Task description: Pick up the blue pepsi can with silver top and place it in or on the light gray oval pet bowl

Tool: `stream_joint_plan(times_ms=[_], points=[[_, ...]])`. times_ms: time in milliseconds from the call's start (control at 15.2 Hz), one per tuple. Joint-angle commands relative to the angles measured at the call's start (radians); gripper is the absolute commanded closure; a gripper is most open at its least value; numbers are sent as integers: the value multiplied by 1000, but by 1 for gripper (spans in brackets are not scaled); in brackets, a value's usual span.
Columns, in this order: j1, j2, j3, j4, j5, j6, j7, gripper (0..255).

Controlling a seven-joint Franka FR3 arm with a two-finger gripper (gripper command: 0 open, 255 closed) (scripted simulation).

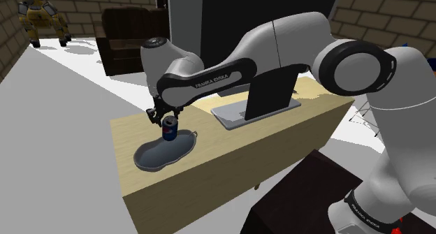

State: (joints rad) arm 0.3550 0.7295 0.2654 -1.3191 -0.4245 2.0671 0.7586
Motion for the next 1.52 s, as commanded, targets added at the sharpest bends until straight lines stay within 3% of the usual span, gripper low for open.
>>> stream_joint_plan(times_ms=[0,792,858,1188,1452], points=[[1,13,-3,-5,-5,18,5,255],[3,38,-10,-18,-14,55,17,255],[3,38,-10,-18,-14,55,17,0],[3,38,-10,-18,-15,55,17,0],[8,-29,7,-4,6,-26,6,0]])
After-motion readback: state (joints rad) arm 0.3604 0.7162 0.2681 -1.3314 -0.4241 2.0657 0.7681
